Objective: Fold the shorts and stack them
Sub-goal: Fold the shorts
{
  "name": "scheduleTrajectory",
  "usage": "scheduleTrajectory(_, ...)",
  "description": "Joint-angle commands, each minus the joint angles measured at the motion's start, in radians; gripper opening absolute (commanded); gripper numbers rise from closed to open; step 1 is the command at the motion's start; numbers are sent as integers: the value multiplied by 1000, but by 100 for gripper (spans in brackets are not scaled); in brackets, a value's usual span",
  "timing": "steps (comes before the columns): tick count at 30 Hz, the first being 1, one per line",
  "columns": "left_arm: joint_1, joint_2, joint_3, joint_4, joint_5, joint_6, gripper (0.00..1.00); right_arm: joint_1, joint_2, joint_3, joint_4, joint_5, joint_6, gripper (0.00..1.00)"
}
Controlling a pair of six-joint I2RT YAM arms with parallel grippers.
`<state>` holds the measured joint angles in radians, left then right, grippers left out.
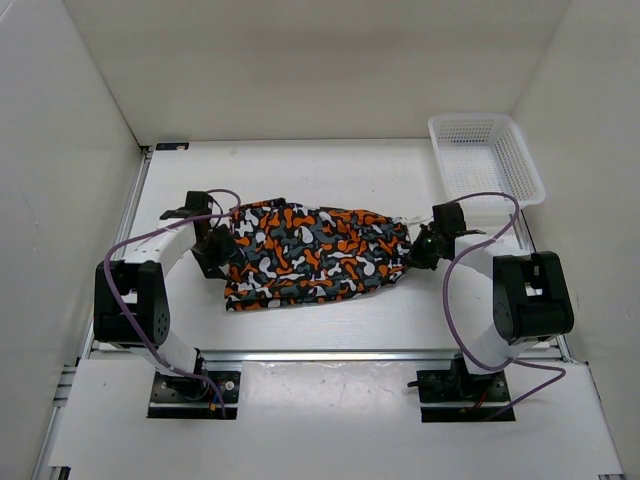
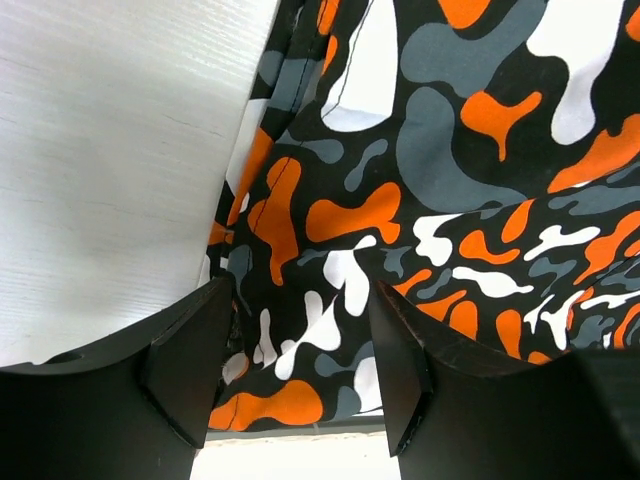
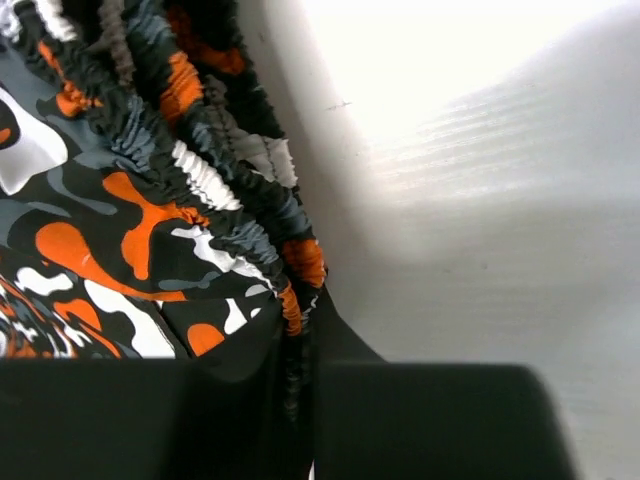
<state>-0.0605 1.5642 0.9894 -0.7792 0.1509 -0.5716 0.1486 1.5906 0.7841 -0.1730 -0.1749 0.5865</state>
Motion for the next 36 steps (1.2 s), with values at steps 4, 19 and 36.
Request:
scheduleTrajectory(4,7,-12,35,1,19,13,68,-1,-91,17,-86,130,-26,0)
scheduleTrajectory(19,-113,100,106,43,-51,-63,11,-11,-414,81,-408,351,-152,0)
scheduleTrajectory(36,-341,153,8,98,-14,-247,11,-11,-359,167,-456,362,-162,0)
